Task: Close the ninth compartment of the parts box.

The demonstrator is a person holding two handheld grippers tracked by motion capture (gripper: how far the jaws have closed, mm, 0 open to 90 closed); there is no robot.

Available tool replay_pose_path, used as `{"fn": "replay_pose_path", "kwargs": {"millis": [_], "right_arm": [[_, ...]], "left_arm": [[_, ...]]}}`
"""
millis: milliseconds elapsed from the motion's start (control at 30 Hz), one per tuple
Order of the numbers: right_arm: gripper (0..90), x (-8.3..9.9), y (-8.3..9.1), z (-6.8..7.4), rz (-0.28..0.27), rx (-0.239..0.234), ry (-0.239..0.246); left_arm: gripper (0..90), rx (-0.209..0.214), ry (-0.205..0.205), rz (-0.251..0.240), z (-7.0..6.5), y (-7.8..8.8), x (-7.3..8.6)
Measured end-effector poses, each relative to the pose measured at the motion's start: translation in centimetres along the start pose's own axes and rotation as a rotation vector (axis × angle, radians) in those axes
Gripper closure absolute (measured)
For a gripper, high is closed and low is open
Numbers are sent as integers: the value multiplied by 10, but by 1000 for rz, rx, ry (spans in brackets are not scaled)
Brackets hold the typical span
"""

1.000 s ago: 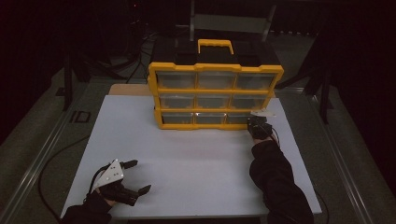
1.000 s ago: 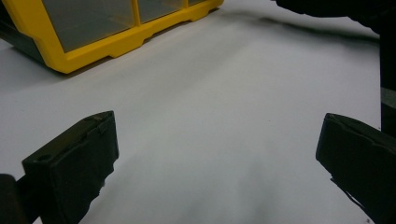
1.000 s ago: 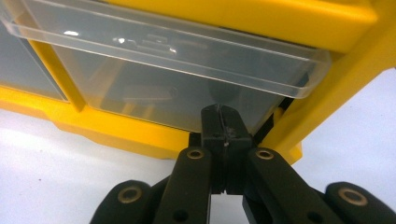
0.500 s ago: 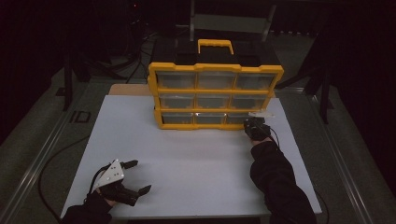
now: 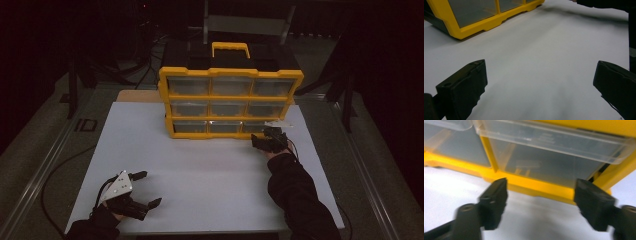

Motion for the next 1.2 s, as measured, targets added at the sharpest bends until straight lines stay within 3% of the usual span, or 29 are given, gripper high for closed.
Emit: {"fn": "replay_pose_path", "kwargs": {"millis": [100, 233, 367, 533, 600, 800, 867, 933, 1167, 1200], "right_arm": [[78, 2, 0, 2, 26, -35, 19], [73, 3, 3, 3, 20, -60, 10], [72, 7, 4, 5, 34, -76, 44], [73, 10, 5, 7, 25, -109, 53], [73, 10, 7, 9, -5, -74, 93], [74, 8, 14, 18, -40, -144, 124], [74, 6, 16, 22, -36, -198, 132], [76, 4, 17, 23, -43, -191, 141], [81, 3, 26, 28, -59, -310, 126], [81, 3, 28, 29, -54, -305, 132]], "left_arm": [[0, -2, 2, -1, 0, 0, 0], [0, -6, -3, 4, 0, 0, 0], [0, -7, -10, 10, 0, -1, 0], [0, -12, -7, 5, 0, 1, -1], [0, -16, -6, -2, 1, 1, -1], [0, -12, -2, -6, 1, 2, -1], [0, -17, -3, -1, 1, 1, -1], [0, -14, 5, -8, 2, 2, -1], [0, -16, 4, -6, 3, 3, 0], [0, -20, -2, 1, 2, 3, 1]]}}
Point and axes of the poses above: each handheld gripper's, and its own axes: y roughly backward along the jaws, x roughly out of its underside, z roughly to its left, the point moved 3 cm from there along -y, roughly forward along the jaws, and after that the axes turned 11 degrees about -y, right-handed, at the moved point
